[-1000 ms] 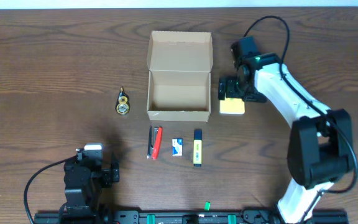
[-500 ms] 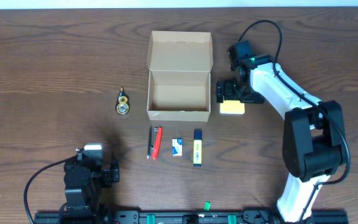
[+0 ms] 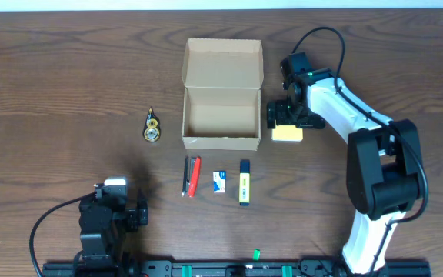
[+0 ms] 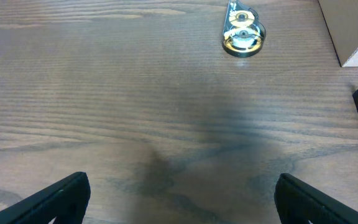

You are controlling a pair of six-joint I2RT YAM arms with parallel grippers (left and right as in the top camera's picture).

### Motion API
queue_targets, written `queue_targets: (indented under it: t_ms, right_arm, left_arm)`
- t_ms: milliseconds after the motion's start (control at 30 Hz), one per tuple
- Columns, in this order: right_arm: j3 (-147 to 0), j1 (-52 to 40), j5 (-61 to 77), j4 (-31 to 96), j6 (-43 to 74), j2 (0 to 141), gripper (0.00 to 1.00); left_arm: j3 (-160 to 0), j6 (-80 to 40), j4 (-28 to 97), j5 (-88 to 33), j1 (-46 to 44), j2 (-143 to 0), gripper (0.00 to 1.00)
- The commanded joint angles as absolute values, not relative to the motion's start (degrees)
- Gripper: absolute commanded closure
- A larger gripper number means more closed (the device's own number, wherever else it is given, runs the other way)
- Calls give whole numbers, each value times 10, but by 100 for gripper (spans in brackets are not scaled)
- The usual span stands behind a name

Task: Pack container
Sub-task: 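Lower the right gripper and grasp the yellow sticky-note pad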

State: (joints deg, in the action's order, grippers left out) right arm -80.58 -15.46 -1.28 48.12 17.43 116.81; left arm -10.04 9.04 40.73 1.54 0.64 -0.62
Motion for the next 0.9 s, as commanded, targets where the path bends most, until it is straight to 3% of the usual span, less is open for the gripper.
queue_targets:
  t_ms: [0,367,500,600,667,867]
  right_arm:
    - [-814,-156,-12,479,169,1178,1]
    - [-814,-156,-12,479,169,1204,4]
    - [-814,-156,-10,479,169,1208,17]
    - [-814,-156,-10,480,172,1208,46]
    - [-814,-156,-10,480,173,1208,59]
    - [-814,-156,-11,489,173,1206,66]
  left_arm:
    - [-92,94,411,19,8,-2,4]
    - [-92,94,411,19,8,-2,4]
    - [-92,94,411,19,8,-2,4]
    - [-92,94,411,19,8,-2,4]
    - [-92,94,411,19,8,-2,4]
    - [-92,94,411,19,8,-2,4]
